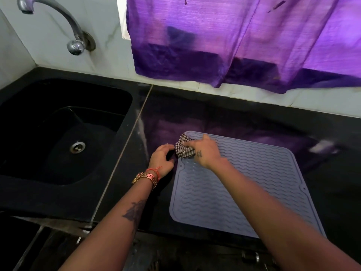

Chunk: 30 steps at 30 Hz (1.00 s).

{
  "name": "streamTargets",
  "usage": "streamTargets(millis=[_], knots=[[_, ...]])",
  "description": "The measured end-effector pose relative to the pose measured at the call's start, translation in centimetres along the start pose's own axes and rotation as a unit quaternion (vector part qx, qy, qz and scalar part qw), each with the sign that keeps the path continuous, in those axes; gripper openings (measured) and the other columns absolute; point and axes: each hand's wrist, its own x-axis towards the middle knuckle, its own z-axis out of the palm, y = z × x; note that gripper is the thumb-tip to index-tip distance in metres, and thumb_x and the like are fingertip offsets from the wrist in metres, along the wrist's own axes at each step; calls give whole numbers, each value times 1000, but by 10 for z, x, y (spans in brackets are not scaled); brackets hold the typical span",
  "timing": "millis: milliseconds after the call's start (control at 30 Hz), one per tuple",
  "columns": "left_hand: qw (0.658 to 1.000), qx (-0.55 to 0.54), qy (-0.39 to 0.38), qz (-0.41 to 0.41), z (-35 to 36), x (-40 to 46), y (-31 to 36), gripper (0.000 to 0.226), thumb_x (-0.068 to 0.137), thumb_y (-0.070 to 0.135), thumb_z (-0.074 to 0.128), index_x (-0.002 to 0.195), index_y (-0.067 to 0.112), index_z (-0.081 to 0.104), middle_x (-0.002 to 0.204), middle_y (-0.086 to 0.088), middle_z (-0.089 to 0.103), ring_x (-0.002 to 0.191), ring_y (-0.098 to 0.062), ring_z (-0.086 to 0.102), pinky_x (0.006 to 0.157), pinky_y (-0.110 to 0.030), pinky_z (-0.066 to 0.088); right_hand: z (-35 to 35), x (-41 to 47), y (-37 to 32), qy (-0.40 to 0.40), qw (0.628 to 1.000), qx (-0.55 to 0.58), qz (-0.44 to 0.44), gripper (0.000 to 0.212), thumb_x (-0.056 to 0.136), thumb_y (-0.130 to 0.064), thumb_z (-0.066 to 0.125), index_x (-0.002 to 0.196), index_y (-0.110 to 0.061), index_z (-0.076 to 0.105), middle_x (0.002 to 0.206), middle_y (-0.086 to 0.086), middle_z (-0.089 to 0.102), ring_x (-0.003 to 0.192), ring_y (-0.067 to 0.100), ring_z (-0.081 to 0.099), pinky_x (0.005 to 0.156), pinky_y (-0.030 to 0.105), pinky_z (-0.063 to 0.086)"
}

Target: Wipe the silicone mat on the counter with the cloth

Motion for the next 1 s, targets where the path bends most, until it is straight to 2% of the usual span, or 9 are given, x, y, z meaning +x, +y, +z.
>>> streamTargets(millis=[100, 267, 367, 467, 533, 633, 700, 833, 1000], knots=[[1000, 0, 2, 0, 1, 1, -2, 47, 77, -3, 61, 123, 6, 56, 134, -11, 52, 133, -20, 39, 106, -16, 21, -3, -19, -7, -11, 999, -3, -32, 57, 90, -5, 49, 136, -38, 44, 76, -5, 30, 109, 27, 46, 92, 34, 38], [1000, -4, 0, 3, 1, 1, -3, 46, 76, -3, 62, 122, 5, 57, 133, -13, 52, 132, -21, 40, 114, -29, 28, -4, -25, 3, -73, 994, -7, -75, 58, 85, -3, 48, 127, -42, 54, 93, 6, 45, 104, 28, 49, 83, 32, 39], [1000, -9, -3, 2, 1, 2, -3, 46, 77, -1, 64, 122, 6, 57, 134, -12, 51, 133, -21, 39, 114, -31, 29, -26, -21, 22, -171, 964, 189, -83, 57, 82, 10, 42, 121, -25, 64, 120, 3, 64, 113, 15, 55, 94, 22, 44], [1000, -10, -3, -2, 1, 3, -5, 47, 78, 1, 64, 123, 8, 56, 136, -10, 49, 134, -19, 37, 114, -29, 27, -37, -13, 40, -30, 927, 372, 24, 47, 87, 6, 47, 121, -22, 63, 124, -1, 61, 112, 12, 54, 86, 15, 47], [1000, -12, -4, -5, 1, 3, -5, 47, 79, 1, 63, 124, 9, 55, 138, -9, 47, 134, -18, 37, 114, -31, 28, -26, -2, 44, 62, 935, 335, 102, 49, 88, 2, 48, 123, -29, 61, 126, 4, 60, 110, 19, 57, 81, 21, 49], [1000, -4, -4, -1, 2, 3, -6, 47, 79, 1, 63, 124, 9, 55, 138, -9, 48, 134, -18, 37, 114, -31, 28, 2, 0, 27, 3, 983, 177, 50, 54, 83, 7, 46, 125, -25, 58, 132, 5, 57, 120, 29, 50, 96, 33, 44], [1000, -2, -4, -1, 3, 3, -6, 47, 78, 1, 63, 124, 9, 55, 138, -9, 48, 135, -18, 36, 114, -30, 28, 13, -4, 17, -14, 996, 87, 23, 55, 84, 4, 45, 128, -29, 50, 130, 5, 58, 116, 29, 43, 92, 39, 40], [1000, 11, -4, 4, 2, 2, -6, 47, 79, 1, 63, 125, 8, 55, 137, -9, 48, 134, -19, 37, 113, -25, 24, 12, -6, 21, -45, 997, 69, 6, 66, 85, 2, 46, 133, -43, 38, 111, 9, 56, 103, 27, 45, 81, 34, 41], [1000, 20, 5, 9, 2, 2, -5, 47, 78, 1, 63, 124, 8, 55, 136, -9, 50, 133, -19, 38, 110, -19, 22, 15, -23, 16, -41, 996, 1, -73, 72, 87, 1, 45, 141, -44, 30, 134, -1, 56, 93, 21, 40, 75, 31, 39]])
